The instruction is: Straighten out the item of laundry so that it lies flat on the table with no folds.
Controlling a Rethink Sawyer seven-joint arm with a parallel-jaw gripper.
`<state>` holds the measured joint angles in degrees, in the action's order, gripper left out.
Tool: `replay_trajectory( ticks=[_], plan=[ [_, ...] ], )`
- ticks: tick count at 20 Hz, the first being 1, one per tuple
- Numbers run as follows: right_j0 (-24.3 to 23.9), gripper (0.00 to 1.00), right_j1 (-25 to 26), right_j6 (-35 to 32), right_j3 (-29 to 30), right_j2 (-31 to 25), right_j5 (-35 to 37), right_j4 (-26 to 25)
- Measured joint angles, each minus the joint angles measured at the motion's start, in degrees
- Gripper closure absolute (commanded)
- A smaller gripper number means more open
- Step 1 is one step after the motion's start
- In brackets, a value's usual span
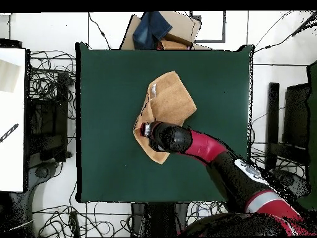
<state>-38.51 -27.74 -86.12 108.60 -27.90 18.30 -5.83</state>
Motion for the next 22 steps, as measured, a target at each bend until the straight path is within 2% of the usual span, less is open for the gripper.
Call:
replay_trajectory(
  ticks=[17, 22],
  plan=[
    [3.56, 1.0, 9.48, 0.0, -8.39, 0.21, 0.0, 0.01],
    [3.86, 1.0, 9.61, 0.0, -8.65, 0.22, 0.0, 0.24]
  ],
)
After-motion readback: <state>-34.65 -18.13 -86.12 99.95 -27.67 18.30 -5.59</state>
